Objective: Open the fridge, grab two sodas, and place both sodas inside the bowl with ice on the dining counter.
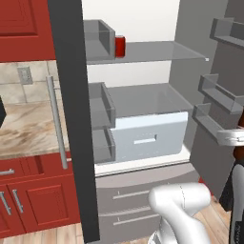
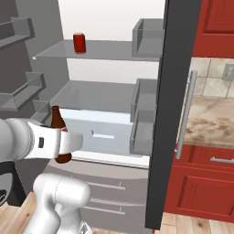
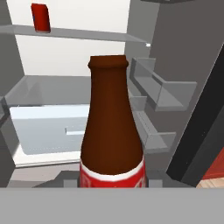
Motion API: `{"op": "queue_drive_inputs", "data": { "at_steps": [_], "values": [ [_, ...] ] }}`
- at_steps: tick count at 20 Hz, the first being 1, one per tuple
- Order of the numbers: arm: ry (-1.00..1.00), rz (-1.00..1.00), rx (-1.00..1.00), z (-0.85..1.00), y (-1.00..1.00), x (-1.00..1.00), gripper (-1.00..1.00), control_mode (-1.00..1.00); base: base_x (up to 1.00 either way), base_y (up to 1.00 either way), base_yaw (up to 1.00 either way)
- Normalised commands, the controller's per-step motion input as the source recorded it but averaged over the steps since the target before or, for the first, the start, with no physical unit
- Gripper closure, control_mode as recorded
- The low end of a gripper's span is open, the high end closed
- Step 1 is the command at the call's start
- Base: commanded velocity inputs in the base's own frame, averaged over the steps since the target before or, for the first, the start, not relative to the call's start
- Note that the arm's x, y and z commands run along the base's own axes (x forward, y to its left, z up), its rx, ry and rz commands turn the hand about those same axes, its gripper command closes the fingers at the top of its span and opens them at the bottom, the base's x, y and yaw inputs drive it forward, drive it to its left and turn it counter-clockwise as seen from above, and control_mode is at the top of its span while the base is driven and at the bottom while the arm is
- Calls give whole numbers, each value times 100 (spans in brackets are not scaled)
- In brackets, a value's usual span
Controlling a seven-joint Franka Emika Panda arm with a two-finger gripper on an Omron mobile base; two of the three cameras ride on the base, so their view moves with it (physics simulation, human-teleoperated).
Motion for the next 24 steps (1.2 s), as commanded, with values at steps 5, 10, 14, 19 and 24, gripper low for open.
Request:
{"op": "queue_drive_inputs", "data": {
  "at_steps": [5, 10, 14, 19, 24],
  "values": [
    [0, 0, 0, 0, 0, 0, 100, 100, -13, 20, -3],
    [0, 0, 0, 0, 0, 0, 100, 100, 0, 8, -1],
    [0, 0, 0, 0, 0, 0, 100, 100, -3, 16, -2],
    [0, 0, 0, 0, 0, 0, 100, 100, -39, 0, -1],
    [0, 0, 0, 0, 0, 0, 100, 100, -65, 0, -1]
  ]
}}
